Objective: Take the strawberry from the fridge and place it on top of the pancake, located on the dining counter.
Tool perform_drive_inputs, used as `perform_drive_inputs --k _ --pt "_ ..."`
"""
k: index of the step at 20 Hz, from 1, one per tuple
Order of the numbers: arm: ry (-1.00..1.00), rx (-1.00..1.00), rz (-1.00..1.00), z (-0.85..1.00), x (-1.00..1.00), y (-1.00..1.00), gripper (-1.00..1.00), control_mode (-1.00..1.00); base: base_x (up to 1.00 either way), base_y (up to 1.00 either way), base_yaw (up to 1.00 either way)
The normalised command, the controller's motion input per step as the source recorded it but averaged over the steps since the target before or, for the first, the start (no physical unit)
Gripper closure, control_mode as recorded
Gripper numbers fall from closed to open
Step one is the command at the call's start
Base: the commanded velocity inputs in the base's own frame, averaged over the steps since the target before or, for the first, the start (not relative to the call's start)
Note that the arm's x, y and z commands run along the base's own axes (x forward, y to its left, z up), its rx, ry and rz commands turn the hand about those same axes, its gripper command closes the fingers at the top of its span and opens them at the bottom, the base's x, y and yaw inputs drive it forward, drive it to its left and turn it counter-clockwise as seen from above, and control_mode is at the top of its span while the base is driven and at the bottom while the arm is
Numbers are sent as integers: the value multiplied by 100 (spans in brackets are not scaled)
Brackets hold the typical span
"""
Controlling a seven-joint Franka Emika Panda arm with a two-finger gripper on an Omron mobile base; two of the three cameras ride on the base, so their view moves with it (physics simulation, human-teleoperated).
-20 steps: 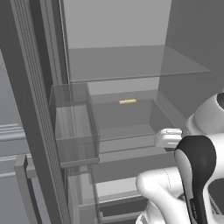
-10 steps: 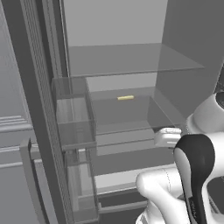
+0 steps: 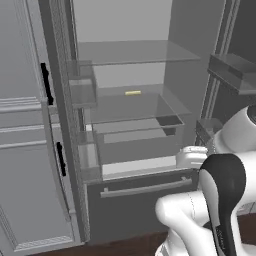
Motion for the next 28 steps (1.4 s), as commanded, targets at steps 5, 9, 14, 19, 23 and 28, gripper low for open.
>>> perform_drive_inputs --k 5,9,14,19,23,28 --pt "0 0 0 0 0 0 100 100 -97 0 0" --pt "0 0 0 0 0 0 100 100 -95 0 7" --pt "0 0 0 0 0 0 100 100 -99 17 27" --pt "0 0 0 0 0 0 100 100 -91 45 48" --pt "0 0 0 0 0 0 100 100 -75 56 62" --pt "0 0 0 0 0 0 100 100 -50 73 69"
